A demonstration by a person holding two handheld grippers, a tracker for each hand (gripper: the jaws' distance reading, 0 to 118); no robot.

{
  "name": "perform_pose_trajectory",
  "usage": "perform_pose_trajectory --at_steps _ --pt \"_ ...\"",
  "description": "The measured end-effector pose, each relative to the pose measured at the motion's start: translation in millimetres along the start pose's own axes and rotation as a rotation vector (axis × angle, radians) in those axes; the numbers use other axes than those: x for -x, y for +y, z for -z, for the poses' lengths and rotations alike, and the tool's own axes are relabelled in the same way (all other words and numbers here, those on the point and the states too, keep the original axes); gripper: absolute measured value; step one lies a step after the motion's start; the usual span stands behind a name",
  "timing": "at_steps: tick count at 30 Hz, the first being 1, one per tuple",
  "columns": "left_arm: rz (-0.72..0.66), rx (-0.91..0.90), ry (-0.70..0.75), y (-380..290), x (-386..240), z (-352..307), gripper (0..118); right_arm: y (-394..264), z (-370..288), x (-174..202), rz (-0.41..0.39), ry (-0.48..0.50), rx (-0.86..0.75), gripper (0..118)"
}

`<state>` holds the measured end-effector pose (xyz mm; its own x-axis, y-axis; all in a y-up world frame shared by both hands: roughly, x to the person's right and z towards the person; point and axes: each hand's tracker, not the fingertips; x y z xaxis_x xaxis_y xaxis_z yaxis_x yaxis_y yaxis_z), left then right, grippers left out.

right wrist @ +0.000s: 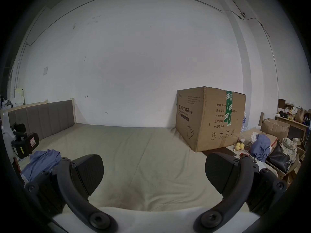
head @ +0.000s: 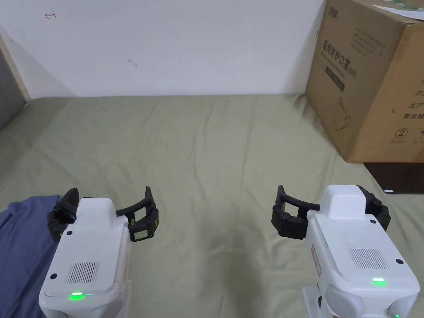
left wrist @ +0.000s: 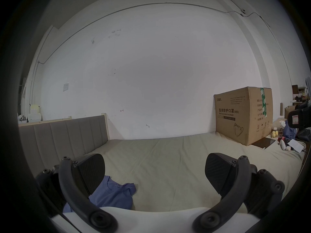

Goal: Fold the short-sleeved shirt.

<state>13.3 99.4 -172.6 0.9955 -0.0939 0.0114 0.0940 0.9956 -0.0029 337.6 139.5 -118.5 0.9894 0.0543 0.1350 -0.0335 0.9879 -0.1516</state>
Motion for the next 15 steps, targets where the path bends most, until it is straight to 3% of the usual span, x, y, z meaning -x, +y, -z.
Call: perform_pose_trajectory --at_steps 15 --pt "0.003 0.000 0.001 3.2 -2.7 0.1 118 1.6 -1.4 2.6 -0.017 0.017 -0.004 117"
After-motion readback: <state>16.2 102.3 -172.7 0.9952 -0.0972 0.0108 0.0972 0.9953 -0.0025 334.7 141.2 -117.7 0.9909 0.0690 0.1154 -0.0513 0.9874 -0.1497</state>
